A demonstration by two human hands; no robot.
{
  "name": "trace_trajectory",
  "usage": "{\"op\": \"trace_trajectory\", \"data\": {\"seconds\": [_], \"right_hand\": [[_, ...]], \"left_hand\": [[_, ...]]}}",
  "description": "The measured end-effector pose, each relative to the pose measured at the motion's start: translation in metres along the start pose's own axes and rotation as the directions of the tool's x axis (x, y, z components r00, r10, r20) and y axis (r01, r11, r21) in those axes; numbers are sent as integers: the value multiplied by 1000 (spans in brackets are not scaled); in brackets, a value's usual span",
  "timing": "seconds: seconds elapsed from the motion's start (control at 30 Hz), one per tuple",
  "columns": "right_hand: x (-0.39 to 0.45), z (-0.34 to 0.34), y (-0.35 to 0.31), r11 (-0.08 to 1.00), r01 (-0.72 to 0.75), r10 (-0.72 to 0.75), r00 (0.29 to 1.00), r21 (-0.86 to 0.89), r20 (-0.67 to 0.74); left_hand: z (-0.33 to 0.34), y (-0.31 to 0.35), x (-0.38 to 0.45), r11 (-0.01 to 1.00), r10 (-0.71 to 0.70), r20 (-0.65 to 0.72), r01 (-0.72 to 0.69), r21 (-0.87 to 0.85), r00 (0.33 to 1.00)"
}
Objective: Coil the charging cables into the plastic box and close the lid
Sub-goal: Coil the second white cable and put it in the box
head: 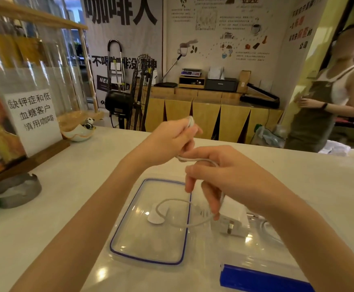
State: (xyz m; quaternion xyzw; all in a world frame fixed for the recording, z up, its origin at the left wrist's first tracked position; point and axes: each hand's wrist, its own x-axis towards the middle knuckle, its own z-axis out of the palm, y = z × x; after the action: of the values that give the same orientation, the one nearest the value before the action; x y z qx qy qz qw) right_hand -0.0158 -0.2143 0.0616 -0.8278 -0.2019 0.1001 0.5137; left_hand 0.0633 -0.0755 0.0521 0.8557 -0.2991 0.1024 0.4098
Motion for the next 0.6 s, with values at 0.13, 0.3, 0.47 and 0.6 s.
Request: {"op": "trace_trajectory", "data": {"seconds": [0.13,0.3,0.47,0.6], "right_hand": [[-10,-27,-7,993,113,-115,983,-22,-139],[-9,-42,-6,962,273,-260,936,26,-237],[-1,-35,-3,911,402,-336,854,96,-397],[4,-24,4,913,401,-316,818,81,-481]], "left_hand": [[-15,0,-4,988,-115,283,140,-69,952],[-36,-2,-8,844,167,677,251,-474,717],[-38,3,-5,544,461,679,423,-725,572],[-34,9,-2,82,581,580,667,-740,572]]}}
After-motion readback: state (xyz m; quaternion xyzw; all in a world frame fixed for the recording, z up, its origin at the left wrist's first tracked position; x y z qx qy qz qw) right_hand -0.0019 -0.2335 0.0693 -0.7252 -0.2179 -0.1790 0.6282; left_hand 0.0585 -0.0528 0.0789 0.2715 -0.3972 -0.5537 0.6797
